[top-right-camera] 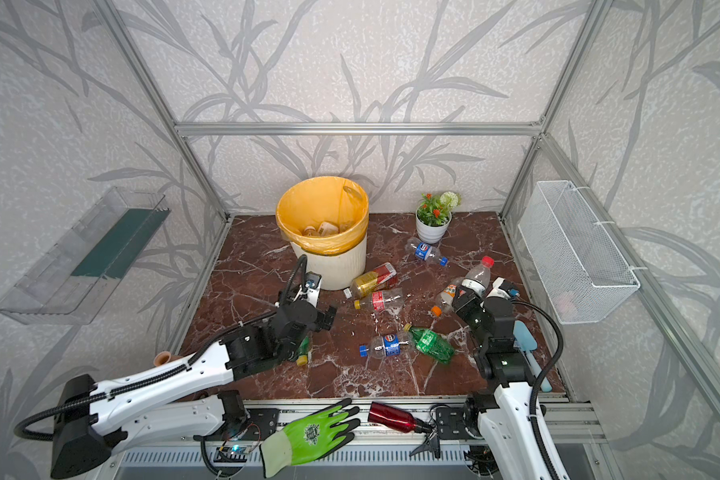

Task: Throw the plastic bottles in the bin
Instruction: 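Grasp the red-cap bottle with the right gripper, then drop the red-cap bottle into the bin while the left gripper lowers to the Sprite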

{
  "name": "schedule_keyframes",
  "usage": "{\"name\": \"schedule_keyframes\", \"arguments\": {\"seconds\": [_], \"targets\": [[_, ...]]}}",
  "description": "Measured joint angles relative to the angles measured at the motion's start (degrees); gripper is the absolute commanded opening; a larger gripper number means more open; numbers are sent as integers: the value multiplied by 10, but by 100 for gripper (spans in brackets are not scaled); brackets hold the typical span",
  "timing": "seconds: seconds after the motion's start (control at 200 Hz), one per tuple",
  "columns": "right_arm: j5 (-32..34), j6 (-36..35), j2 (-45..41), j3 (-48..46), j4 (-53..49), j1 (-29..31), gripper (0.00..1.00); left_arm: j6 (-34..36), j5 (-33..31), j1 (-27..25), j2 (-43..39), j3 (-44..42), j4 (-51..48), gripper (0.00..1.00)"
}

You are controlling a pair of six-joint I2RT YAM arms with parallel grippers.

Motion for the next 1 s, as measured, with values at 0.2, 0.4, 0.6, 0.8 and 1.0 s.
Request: {"name": "schedule_keyframes", "arguments": {"seconds": [0.2,0.4,0.6,0.8,1.0], "targets": [[-22,-57,110,183,98,84,55,-106,-49,51,-116,-61,-34,99],[-16,-118,288,349,181,234,54,-203,-77,119,-249,-109,-109,99],[-63,-157,562,617,130,309,75,-252,-91,135,-304,-117,-177,99],[-57,-238,714,805,-42,325,99,-270,-91,138,-287,-111,-223,99],[-2,-291,617,746,-81,316,99,-284,-90,139,-266,-104,-241,99]]}}
